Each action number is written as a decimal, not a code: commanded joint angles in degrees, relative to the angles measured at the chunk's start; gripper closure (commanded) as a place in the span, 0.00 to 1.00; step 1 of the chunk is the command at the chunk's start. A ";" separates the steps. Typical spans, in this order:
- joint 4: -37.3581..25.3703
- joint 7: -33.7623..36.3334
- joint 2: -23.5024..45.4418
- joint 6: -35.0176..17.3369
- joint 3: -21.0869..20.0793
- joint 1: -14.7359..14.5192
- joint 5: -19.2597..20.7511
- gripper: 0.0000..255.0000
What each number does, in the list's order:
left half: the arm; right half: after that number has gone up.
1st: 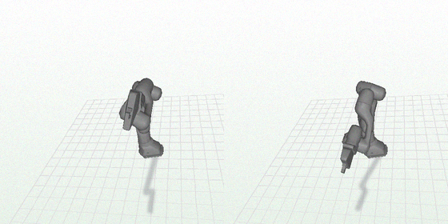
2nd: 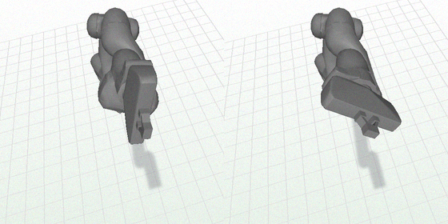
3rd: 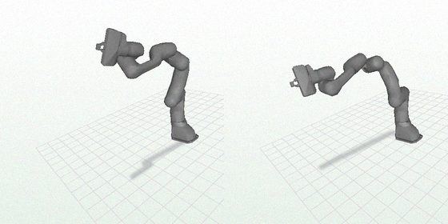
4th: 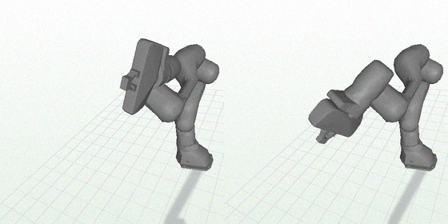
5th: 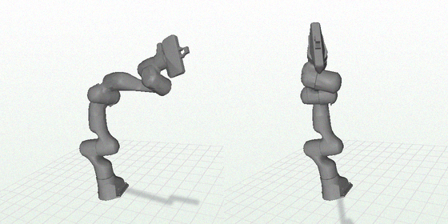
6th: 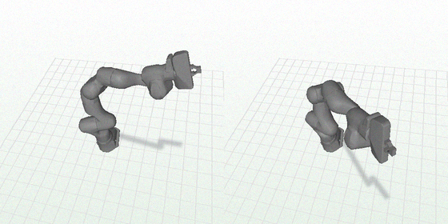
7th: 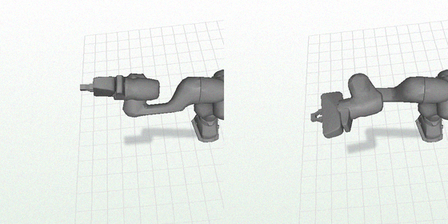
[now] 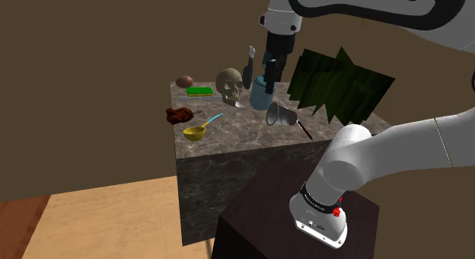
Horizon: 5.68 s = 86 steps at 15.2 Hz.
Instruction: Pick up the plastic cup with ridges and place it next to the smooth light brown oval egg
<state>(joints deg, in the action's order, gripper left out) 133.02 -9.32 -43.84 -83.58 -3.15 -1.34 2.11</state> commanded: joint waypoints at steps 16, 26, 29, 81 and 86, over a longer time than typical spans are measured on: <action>1.81 -6.61 18.57 -17.58 12.08 7.88 8.61 0.00; -2.61 -10.39 33.56 -26.98 18.46 11.83 10.29 0.00; -0.77 -10.35 34.08 -29.36 18.78 12.00 10.50 0.00; 8.32 -13.12 13.71 -31.74 21.47 12.11 3.31 0.00; 15.19 -14.04 10.89 -39.48 23.04 11.82 1.21 0.00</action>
<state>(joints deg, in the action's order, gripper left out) 147.50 -23.20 -33.10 -121.87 19.67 10.55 3.50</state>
